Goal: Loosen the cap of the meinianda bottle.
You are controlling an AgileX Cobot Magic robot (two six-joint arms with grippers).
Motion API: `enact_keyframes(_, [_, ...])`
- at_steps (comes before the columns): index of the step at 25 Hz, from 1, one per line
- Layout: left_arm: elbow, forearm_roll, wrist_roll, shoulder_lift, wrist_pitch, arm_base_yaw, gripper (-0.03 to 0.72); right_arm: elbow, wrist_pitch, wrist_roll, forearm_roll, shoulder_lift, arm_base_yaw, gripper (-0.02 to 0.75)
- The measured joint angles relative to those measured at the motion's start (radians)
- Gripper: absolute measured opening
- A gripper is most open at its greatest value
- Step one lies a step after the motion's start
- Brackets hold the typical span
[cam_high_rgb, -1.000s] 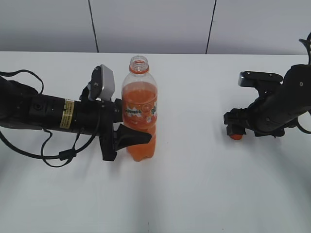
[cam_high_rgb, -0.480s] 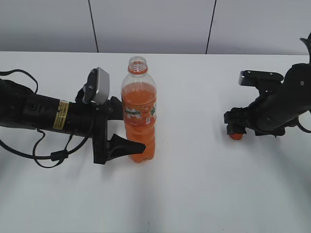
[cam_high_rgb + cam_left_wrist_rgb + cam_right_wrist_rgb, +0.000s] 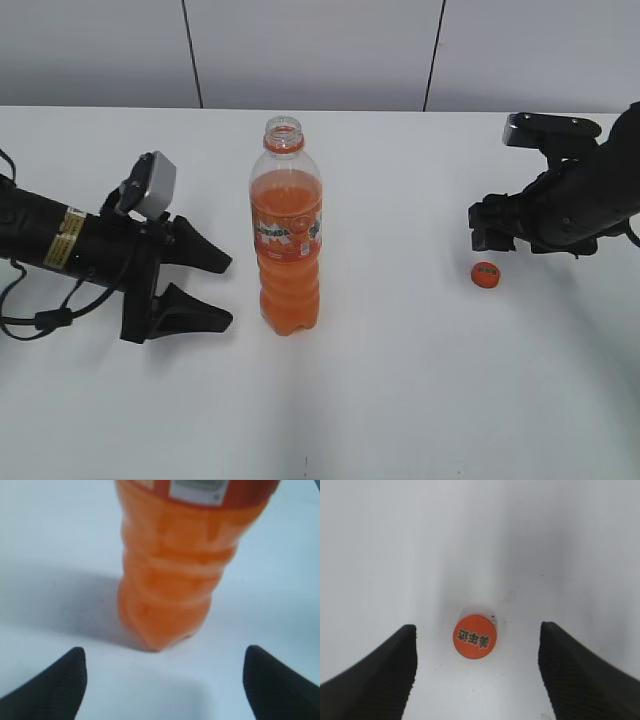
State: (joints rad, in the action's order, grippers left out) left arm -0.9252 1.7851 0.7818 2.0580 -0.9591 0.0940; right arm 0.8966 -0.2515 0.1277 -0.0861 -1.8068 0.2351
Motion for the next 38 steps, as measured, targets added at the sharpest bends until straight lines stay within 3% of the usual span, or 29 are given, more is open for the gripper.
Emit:
enact_keyframes(5, [0.000,0.043,0.067,-0.086,0.059,-0.091,0.498,0.019,-0.004,0.000,0.030,0.009,0.000,0.564])
enact_keyframes(9, [0.000,-0.027,0.104,-0.184,0.212,-0.127,0.435,0.079,-0.038,0.000,0.075,0.009,0.000,0.564])
enact_keyframes(18, [-0.069,-0.301,0.106,-0.312,0.931,-0.128,0.398,0.304,-0.171,0.000,0.213,0.009,0.000,0.564])
enact_keyframes(23, [-0.145,-0.568,0.083,-0.329,1.174,-0.128,0.397,0.497,-0.410,0.000,0.344,0.009,0.000,0.564])
enact_keyframes(25, [-0.186,-0.740,-0.035,-0.330,1.253,-0.128,0.397,0.583,-0.516,0.000,0.376,0.009,-0.001,0.564])
enact_keyframes(29, [-0.301,-1.161,-0.481,-0.330,1.493,-0.131,0.397,0.750,-0.689,0.001,0.391,0.009,-0.022,0.564])
enact_keyframes(32, [-0.413,-1.371,-0.683,-0.330,1.666,-0.143,0.397,0.847,-0.783,-0.002,0.389,0.011,-0.047,0.564])
enact_keyframes(34, [-0.499,-1.453,-0.745,-0.330,1.804,-0.148,0.397,0.900,-0.858,-0.017,0.385,0.011,-0.062,0.564])
enact_keyframes(38, [-0.648,-1.517,-0.775,-0.330,2.011,-0.149,0.397,0.992,-0.954,-0.076,0.313,0.011,-0.080,0.564])
